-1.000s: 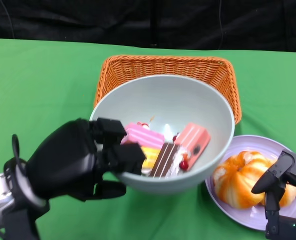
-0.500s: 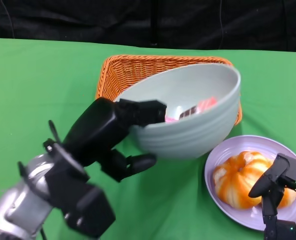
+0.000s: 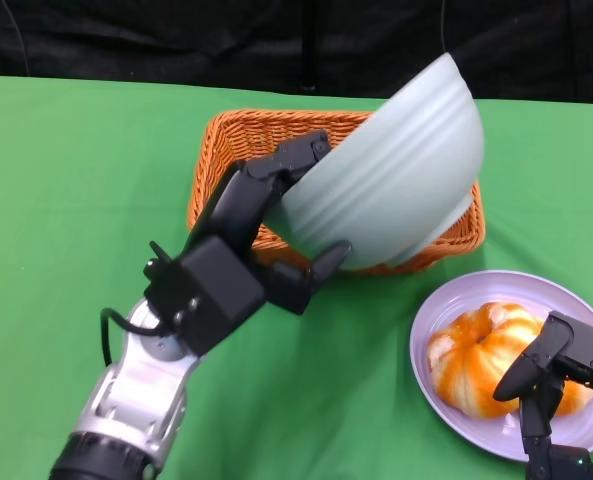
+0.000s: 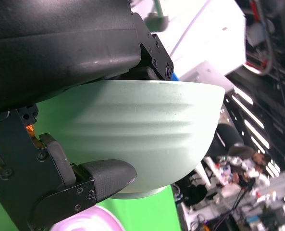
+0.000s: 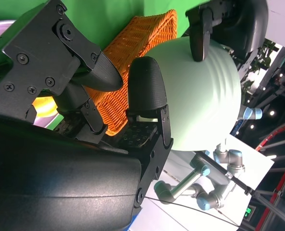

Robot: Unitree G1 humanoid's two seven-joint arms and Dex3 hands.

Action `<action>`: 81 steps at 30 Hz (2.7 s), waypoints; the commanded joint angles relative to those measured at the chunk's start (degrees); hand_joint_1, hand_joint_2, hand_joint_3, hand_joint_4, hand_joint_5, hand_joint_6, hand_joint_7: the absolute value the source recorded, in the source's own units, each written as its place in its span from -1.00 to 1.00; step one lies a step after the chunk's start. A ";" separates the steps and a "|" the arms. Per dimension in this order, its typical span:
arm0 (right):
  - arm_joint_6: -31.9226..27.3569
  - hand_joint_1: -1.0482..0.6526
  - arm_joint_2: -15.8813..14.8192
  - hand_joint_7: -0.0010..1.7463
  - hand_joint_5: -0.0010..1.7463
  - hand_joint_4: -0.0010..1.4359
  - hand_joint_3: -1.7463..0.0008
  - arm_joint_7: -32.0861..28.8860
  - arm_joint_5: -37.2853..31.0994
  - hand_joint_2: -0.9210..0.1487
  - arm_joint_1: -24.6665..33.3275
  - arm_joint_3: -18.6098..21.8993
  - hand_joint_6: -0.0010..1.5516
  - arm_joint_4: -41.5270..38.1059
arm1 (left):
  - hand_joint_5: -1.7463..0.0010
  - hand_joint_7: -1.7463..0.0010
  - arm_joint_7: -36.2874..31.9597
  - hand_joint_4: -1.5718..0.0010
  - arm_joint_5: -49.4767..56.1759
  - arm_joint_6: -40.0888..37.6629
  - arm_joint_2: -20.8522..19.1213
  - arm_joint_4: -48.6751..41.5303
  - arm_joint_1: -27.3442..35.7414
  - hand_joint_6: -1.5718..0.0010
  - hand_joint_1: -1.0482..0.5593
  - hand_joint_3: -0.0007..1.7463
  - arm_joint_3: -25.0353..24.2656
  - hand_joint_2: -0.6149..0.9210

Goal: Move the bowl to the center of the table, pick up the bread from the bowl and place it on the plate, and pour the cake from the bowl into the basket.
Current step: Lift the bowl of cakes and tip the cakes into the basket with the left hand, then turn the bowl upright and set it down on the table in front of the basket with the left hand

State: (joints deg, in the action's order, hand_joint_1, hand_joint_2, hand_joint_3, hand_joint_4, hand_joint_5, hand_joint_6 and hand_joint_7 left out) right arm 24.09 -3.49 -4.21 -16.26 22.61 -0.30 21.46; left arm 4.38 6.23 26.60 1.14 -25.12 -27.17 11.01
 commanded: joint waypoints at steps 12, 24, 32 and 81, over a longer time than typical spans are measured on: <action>-0.39 0.13 -0.98 0.74 1.00 0.34 -0.79 0.80 1.00 0.24 0.09 0.57 0.05 -0.71 | -1.00 -1.00 -1.90 -0.35 -11.08 -8.51 10.88 -10.35 -8.83 -0.11 0.09 0.99 -10.01 0.10; -0.53 0.13 -0.86 0.74 1.00 0.34 -0.80 1.27 1.21 0.26 -0.09 0.43 0.05 -0.89 | -1.00 -1.00 -4.37 -0.38 -20.17 -17.00 15.85 -13.85 -13.61 -0.16 0.06 0.99 -16.60 0.11; -0.27 0.12 -0.74 0.74 1.00 0.34 -0.81 1.16 1.08 0.26 0.29 0.25 0.05 -0.69 | -1.00 -1.00 -6.41 -0.38 -28.46 -25.92 17.95 -11.77 -14.16 -0.15 0.08 1.00 -19.98 0.13; -0.57 0.12 -1.01 0.74 1.00 0.35 -0.81 1.57 1.78 0.27 0.05 0.49 0.05 -0.51 | -1.00 -1.00 13.81 -0.37 -30.50 -29.55 7.46 7.44 -0.71 -0.12 0.06 0.90 -14.64 0.22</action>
State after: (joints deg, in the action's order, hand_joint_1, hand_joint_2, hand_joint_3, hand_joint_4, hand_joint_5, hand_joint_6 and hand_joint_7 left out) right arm 23.57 -3.80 -2.88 -15.07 22.40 -0.22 20.74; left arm 16.78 -25.19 -4.50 9.81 -19.57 -28.47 -4.16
